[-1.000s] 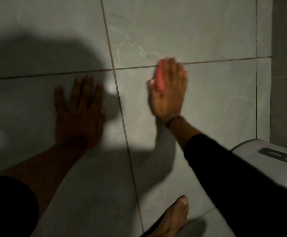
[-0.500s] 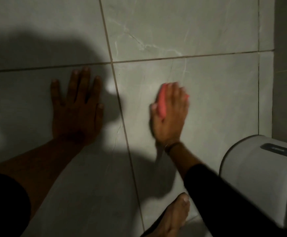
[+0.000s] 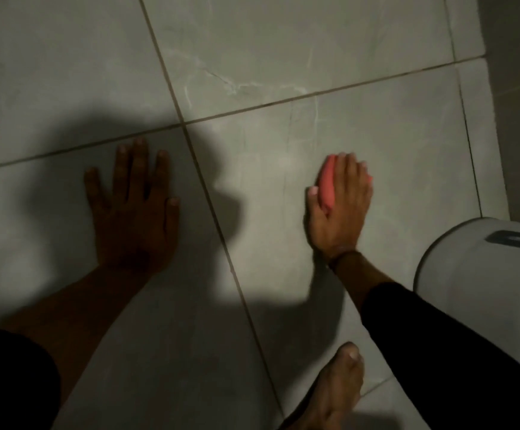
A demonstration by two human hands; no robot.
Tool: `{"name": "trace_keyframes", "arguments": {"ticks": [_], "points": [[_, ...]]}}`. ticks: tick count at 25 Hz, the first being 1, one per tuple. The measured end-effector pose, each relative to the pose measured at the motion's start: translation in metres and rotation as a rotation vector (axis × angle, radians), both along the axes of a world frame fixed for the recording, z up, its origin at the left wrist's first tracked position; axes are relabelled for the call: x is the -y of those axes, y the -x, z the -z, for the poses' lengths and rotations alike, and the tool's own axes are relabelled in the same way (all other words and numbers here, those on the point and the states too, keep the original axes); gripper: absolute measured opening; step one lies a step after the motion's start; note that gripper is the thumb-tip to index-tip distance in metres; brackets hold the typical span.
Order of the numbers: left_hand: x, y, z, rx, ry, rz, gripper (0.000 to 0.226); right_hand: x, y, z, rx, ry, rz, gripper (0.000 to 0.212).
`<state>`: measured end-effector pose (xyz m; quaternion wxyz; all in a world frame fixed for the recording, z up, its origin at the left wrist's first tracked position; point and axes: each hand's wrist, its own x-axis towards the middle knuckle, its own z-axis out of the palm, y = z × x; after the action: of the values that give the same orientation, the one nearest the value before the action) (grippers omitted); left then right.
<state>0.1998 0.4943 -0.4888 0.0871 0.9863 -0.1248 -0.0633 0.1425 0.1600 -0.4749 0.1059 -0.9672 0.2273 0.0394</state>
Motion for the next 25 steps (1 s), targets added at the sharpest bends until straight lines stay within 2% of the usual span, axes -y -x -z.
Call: {"name": "trace_keyframes", "arguments": {"ticks": [2, 3, 4, 5, 6, 8, 9, 11, 13, 15, 17, 18, 21, 25], "points": [[0.006, -0.001, -0.018, -0.074, -0.021, -0.021, 0.071, -0.036, 0.015, -0.004, -0.055, -0.009, -0.232, 0.079], [0.008, -0.002, -0.030, -0.135, -0.039, -0.033, 0.072, -0.054, 0.039, -0.011, -0.097, -0.075, -0.310, 0.077], [0.009, -0.003, -0.044, -0.209, -0.044, -0.032, 0.073, -0.074, 0.062, -0.023, -0.142, -0.173, -0.334, 0.074], [0.015, -0.002, -0.065, -0.290, -0.042, -0.007, 0.076, -0.083, 0.090, -0.042, -0.187, -0.327, -0.259, 0.069], [0.026, 0.001, -0.086, -0.381, -0.030, 0.036, 0.082, -0.091, 0.109, -0.062, -0.212, -0.541, -0.095, 0.061], [0.057, 0.015, -0.136, -0.641, 0.049, 0.106, 0.094, -0.098, 0.135, -0.120, -0.145, -0.955, 0.522, 0.042], [0.079, 0.027, -0.163, -0.806, 0.125, 0.079, 0.091, -0.095, 0.146, -0.154, -0.084, -1.079, 0.820, 0.033], [0.131, 0.055, -0.221, -1.134, 0.327, -0.076, 0.073, -0.077, 0.152, -0.221, 0.047, -1.295, 1.171, 0.021], [0.176, 0.079, -0.269, -1.358, 0.588, -0.195, 0.056, -0.054, 0.150, -0.281, 0.135, -1.521, 1.407, 0.043], [0.229, 0.099, -0.317, -1.420, 0.696, -0.132, 0.038, -0.013, 0.159, -0.341, 0.309, -1.714, 1.541, 0.054], [0.284, 0.109, -0.366, -1.400, 0.706, -0.016, 0.021, 0.032, 0.176, -0.387, 0.457, -1.728, 1.557, 0.058], [0.314, 0.113, -0.385, -1.381, 0.694, 0.046, 0.016, 0.057, 0.189, -0.404, 0.522, -1.667, 1.553, 0.062], [0.393, 0.122, -0.422, -1.298, 0.566, 0.237, 0.027, 0.126, 0.219, -0.423, 0.653, -1.515, 1.545, 0.061], [0.492, 0.141, -0.435, -1.125, 0.325, 0.441, 0.048, 0.215, 0.252, -0.409, 0.641, -1.328, 1.644, 0.034]]}}
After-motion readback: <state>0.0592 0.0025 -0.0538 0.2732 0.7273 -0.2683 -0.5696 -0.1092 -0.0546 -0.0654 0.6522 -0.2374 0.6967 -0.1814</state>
